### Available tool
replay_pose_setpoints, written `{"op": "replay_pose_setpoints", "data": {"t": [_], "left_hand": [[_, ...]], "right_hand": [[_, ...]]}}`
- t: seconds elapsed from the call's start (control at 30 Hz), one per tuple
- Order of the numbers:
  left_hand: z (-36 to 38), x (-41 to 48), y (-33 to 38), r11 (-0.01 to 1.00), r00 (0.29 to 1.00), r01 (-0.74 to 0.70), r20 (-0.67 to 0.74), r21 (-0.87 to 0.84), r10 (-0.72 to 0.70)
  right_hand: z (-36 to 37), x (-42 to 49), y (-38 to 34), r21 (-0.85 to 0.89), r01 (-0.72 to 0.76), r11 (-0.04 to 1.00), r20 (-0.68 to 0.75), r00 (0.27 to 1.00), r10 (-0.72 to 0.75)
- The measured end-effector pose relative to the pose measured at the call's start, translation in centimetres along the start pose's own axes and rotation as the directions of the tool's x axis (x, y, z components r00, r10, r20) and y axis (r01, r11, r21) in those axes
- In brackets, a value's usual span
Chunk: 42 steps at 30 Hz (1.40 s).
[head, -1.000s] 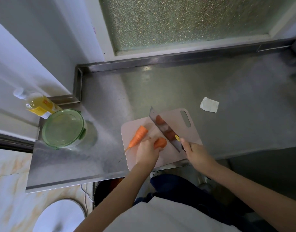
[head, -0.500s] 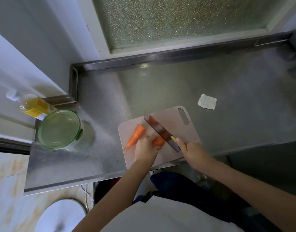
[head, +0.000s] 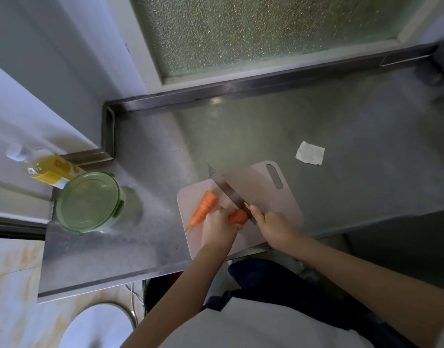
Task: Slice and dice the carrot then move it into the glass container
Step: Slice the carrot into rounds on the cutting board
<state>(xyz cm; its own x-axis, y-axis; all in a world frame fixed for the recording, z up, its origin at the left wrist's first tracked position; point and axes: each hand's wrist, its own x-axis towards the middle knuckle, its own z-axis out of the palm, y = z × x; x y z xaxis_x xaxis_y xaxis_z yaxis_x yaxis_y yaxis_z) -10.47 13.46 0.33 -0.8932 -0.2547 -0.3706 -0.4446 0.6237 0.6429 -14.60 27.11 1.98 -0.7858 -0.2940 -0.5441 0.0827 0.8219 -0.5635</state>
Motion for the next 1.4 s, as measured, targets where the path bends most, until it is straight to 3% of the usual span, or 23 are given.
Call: {"op": "replay_pose_setpoints", "data": {"t": [0.4,0.77,0.9,0.97,1.07,1.17,1.27,1.4], "left_hand": [[0.1,0.3,-0.2,0.997,1.000,-0.011,-0.001,0.080,0.011],[0.2,-0.1,-0.2,0.992,1.000,-0.025,-0.011,0.121,0.026],[-0.2,-0.6,-0.2,0.965,0.998,-0.060,-0.014,0.254,0.065],[-0.3,-0.4,-1.1,0.968,0.995,-0.082,-0.044,0.239,0.095],[-1.4,0.3,-2.1,0.988,0.972,-0.132,-0.187,0.075,0.144],[-3.4,1.2,-2.6,0.993,0.964,0.008,-0.264,0.116,0.023],[-4.5,2.4,-3.1,0.961,0.983,0.142,-0.149,0.235,-0.109],[-5.1,4.2,-2.9,0.969,0.986,0.152,0.044,0.196,-0.163]], "right_hand": [[0.1,-1.3,2.4,0.020,-0.026,0.999,0.006,1.000,0.025],[1.6,-0.1,2.1,0.105,0.086,0.991,-0.039,0.996,-0.082],[1.1,0.0,1.9,0.124,0.079,0.989,-0.037,0.997,-0.075],[0.7,0.1,1.9,0.104,0.061,0.993,-0.037,0.998,-0.058],[0.3,0.4,2.0,0.090,0.020,0.996,-0.058,0.998,-0.015],[-0.3,0.7,1.9,0.113,0.022,0.993,-0.084,0.996,-0.013],[-0.7,0.9,1.8,0.155,0.030,0.987,-0.099,0.995,-0.015],[-0.9,1.1,1.6,0.202,0.034,0.979,-0.131,0.991,-0.008]]}}
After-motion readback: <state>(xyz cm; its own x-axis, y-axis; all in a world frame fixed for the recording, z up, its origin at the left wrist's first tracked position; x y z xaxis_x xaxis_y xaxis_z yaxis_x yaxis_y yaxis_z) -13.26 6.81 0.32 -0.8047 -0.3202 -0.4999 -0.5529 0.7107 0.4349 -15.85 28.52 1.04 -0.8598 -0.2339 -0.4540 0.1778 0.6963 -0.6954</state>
